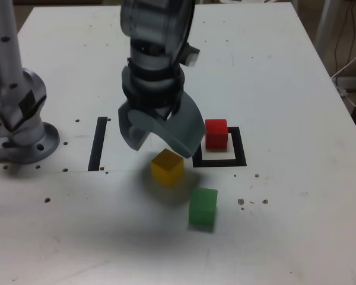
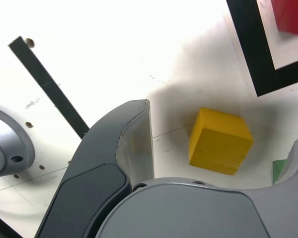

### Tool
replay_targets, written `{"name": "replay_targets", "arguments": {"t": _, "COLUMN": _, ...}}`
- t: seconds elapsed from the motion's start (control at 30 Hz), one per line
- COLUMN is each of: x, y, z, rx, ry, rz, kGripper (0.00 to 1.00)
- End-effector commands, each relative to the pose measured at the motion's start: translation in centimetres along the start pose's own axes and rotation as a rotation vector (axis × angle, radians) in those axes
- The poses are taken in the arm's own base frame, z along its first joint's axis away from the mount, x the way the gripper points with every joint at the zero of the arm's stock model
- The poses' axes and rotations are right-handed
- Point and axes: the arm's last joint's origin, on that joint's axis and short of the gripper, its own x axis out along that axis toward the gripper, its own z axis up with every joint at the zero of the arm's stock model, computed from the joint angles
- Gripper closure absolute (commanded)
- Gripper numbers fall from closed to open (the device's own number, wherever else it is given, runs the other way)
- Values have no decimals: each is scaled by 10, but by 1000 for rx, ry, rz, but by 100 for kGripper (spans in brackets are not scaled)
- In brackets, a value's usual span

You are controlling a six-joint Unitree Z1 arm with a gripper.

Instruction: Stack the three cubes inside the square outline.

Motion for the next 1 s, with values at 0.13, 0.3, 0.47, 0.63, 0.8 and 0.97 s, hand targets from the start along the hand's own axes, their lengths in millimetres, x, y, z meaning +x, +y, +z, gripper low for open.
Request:
{"name": "replay_targets", "arguments": {"t": 0.13, "x": 9, "y": -6, "z": 10, "rx": 21, "ry": 8, "rz": -4, "kGripper": 5}}
{"name": "replay_targets", "arguments": {"t": 0.3, "x": 12, "y": -9, "z": 15, "rx": 32, "ry": 7, "rz": -2, "kGripper": 7}}
{"name": "replay_targets", "arguments": {"t": 0.47, "x": 14, "y": -9, "z": 17, "rx": 34, "ry": 6, "rz": -1, "kGripper": 17}}
{"name": "replay_targets", "arguments": {"t": 0.63, "x": 16, "y": -10, "z": 20, "rx": 32, "ry": -10, "rz": -2, "kGripper": 36}}
{"name": "replay_targets", "arguments": {"t": 0.8, "x": 18, "y": -10, "z": 22, "rx": 31, "ry": -17, "rz": -4, "kGripper": 55}}
{"name": "replay_targets", "arguments": {"t": 0.97, "x": 19, "y": -10, "z": 23, "rx": 35, "ry": -19, "rz": -6, "kGripper": 72}}
